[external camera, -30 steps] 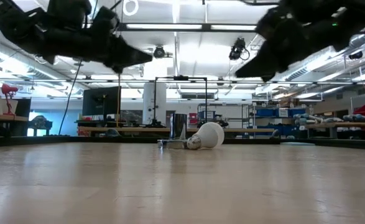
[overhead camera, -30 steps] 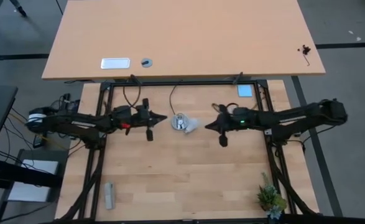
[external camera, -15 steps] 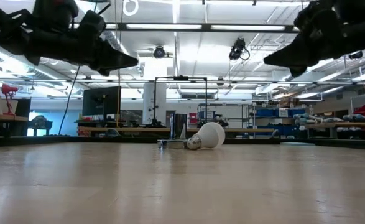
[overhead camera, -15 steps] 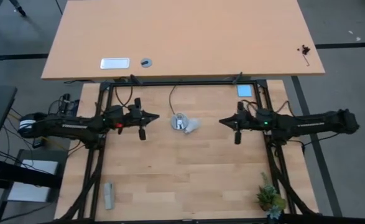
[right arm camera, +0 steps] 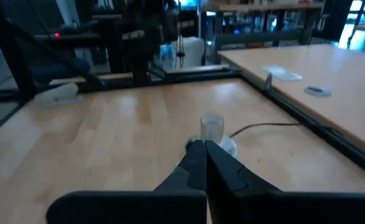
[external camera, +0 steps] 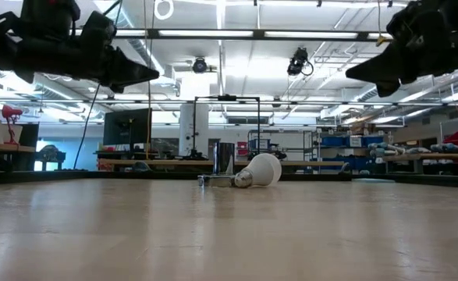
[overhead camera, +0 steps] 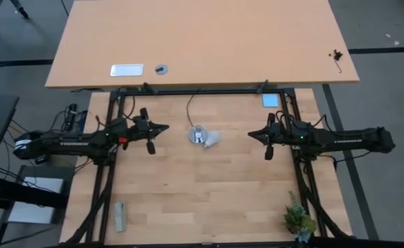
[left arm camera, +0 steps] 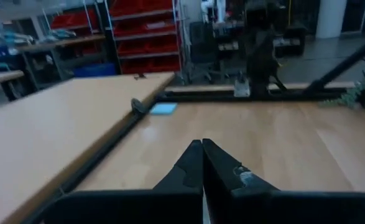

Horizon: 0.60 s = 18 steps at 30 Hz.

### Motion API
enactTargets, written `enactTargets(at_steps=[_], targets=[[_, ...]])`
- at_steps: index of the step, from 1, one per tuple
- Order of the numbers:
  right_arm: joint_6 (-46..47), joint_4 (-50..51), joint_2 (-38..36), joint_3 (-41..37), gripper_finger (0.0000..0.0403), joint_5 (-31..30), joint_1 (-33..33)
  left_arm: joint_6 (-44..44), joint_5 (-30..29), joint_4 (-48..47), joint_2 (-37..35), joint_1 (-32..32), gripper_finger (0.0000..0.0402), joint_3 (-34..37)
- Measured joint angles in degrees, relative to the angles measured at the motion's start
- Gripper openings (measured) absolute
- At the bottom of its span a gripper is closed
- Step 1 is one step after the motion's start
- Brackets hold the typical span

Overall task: Screw lightbulb
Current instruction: Return to Home Position

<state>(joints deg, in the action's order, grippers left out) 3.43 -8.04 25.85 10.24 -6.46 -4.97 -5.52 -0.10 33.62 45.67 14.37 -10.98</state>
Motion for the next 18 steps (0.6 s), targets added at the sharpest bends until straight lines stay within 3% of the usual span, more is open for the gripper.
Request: enactTargets(at_steps=[8,18], targets=[[0.0,2.5,-2.1,0.1,0.0005,-1.3,0.0,1.1,-0.7,-1.4,-4.6,0.0,0.0001,3.0],[0.0,5.2,-4.8,0.1,0.0006,-1.4,0.0,1.3,-1.0,-10.7,-12.0,0.0,0.0001,3.0]])
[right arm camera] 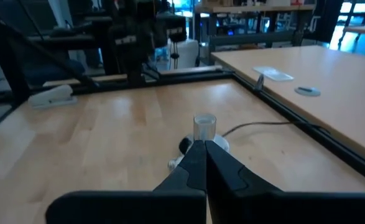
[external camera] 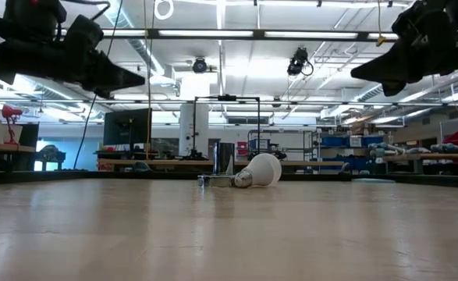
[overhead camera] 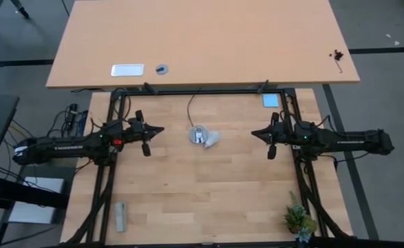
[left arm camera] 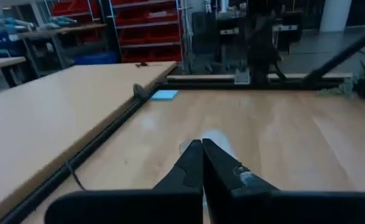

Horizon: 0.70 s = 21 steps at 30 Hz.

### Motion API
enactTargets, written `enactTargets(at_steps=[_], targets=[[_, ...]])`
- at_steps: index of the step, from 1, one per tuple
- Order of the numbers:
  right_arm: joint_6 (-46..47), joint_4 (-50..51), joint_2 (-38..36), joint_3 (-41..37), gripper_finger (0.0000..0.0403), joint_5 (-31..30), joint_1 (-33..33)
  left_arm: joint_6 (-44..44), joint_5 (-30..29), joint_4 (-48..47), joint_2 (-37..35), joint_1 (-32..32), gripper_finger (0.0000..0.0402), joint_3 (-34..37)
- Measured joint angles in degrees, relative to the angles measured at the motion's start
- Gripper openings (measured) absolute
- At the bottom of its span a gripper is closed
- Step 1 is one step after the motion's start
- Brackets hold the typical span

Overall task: Screw lightbulb
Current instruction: Return to Home Position

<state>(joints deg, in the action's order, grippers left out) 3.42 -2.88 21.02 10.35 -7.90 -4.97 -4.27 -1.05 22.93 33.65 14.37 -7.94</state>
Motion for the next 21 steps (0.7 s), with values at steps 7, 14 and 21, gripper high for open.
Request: enactTargets(at_steps=[7,14,21], targets=[[-0.6,1.0,-2.5,0.0,0.0005,0.0,0.0,0.0,0.0,-1.9,-3.8,-0.2,0.0001,0.0],[0.3,0.4,-4.7,-2.7,0.0005,0.0,0.0,2.0,0.0,3.0,-6.1,-0.2,0.0001,4.2],[2.3,0.1,-8.5,-5.2,0.0005,0.3,0.0,2.1,-0.8,5.2,-8.7,-0.2,0.0001,6.7]])
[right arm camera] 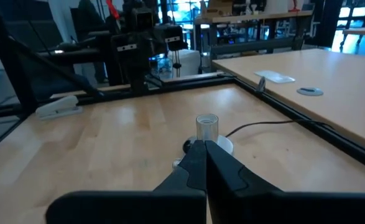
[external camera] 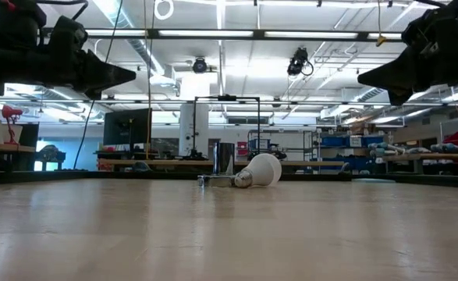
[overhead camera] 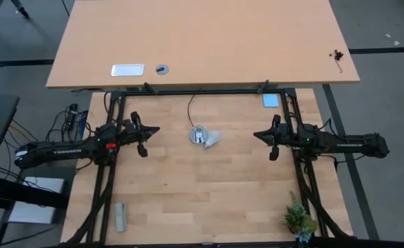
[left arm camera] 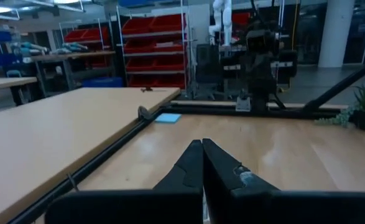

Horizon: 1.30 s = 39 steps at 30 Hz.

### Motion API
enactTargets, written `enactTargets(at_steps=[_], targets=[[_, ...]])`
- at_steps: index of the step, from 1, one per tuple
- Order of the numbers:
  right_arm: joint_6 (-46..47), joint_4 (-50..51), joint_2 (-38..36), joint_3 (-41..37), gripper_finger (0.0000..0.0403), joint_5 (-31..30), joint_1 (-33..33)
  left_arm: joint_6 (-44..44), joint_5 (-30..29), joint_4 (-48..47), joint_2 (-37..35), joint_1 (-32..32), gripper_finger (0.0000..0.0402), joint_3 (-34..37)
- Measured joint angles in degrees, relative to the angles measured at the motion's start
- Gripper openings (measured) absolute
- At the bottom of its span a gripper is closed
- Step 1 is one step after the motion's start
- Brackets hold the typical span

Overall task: Screw lightbulb
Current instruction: Return to Home Position

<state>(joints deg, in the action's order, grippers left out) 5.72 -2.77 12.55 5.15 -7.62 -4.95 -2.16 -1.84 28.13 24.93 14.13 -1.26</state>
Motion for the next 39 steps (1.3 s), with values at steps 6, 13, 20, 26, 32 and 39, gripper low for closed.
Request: enactTargets(at_steps=[6,13,20,26,32,39], targets=[[-0.3,4.3,-5.9,-0.5,0.0005,0.1,0.0,-0.1,0.0,-6.9,-4.8,0.0,0.0001,0.0],[-1.0,9.4,-12.3,-0.4,0.0004,0.2,0.1,0.3,0.0,-14.2,-12.0,0.0,0.0001,0.0],[-0.6,11.4,-12.4,-0.5,0.0003,-0.1,2.8,2.2,0.1,-24.9,-20.3,0.0,0.0001,0.0],[-1.9,11.0,-12.4,-0.5,0.0003,-3.1,5.6,3.2,4.1,-33.1,-24.9,0.0,0.0001,-2.0],[-5.7,3.9,-12.4,-2.6,0.0003,-3.9,6.1,2.5,0.5,-32.1,-25.0,-0.8,0.0001,-1.1],[-5.6,7.4,-12.4,-2.1,0.0003,-5.4,6.2,0.6,-2.4,-31.3,-24.9,-1.1,0.0001,-0.9]])
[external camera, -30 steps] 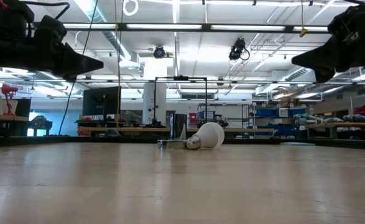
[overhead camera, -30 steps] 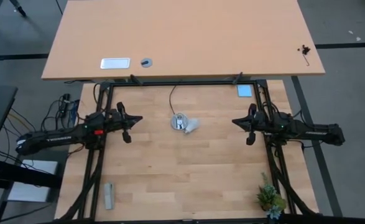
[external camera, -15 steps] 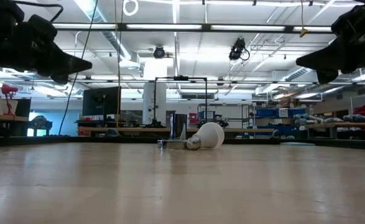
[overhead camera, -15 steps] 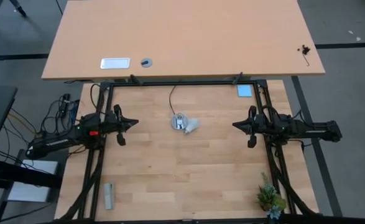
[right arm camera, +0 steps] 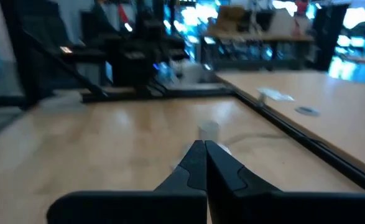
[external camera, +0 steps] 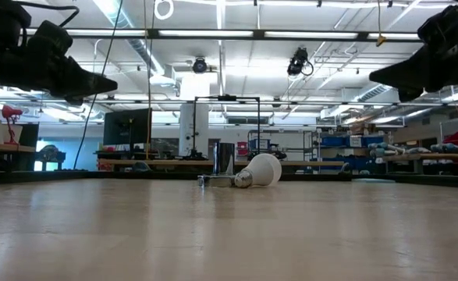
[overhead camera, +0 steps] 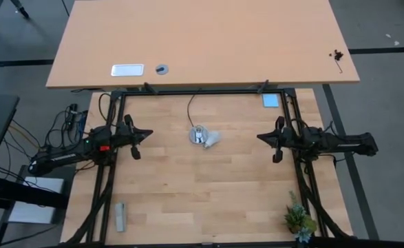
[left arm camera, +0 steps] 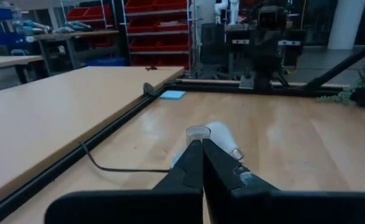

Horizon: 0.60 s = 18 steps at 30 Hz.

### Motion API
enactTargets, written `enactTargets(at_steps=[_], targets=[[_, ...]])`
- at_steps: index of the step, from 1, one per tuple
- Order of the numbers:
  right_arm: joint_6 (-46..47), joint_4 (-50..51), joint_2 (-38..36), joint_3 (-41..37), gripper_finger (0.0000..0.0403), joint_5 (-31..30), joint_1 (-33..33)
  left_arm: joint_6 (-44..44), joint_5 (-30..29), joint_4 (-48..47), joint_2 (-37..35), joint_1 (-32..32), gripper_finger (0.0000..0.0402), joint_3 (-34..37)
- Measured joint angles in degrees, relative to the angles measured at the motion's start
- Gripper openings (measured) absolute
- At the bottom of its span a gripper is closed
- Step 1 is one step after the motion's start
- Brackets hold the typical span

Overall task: Screw lightbulb
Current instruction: Return to Home Position

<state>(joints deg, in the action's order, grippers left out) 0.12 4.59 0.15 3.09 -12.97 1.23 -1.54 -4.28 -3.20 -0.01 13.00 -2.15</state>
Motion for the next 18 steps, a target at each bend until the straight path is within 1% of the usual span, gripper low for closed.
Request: enactTargets(at_steps=[3,5,7,11,14,18], targets=[[1.0,6.7,0.0,2.7,0.0002,-2.1,0.0,-0.3,-0.3,-2.7,0.0,0.0,0.0001,-0.9],[0.9,7.3,0.0,4.2,0.0002,0.9,0.2,-0.6,-0.4,-4.9,0.0,0.0,0.0001,-1.8],[-0.6,5.3,0.0,4.7,0.0001,4.9,0.3,-1.2,-0.5,-5.3,0.0,0.0,0.0001,-2.7],[-3.4,0.9,0.0,2.9,0.0001,8.8,-1.0,-1.3,-1.1,-5.1,0.0,0.0,0.0001,-3.0],[-2.7,-2.4,0.1,0.4,0.0001,10.2,-3.6,-1.3,-1.1,-3.8,0.0,0.0,0.0001,-2.7],[-0.9,-7.4,0.0,-2.6,0.0001,14.9,-7.3,-1.2,-0.4,-0.7,0.0,0.0,0.0001,-0.9]])
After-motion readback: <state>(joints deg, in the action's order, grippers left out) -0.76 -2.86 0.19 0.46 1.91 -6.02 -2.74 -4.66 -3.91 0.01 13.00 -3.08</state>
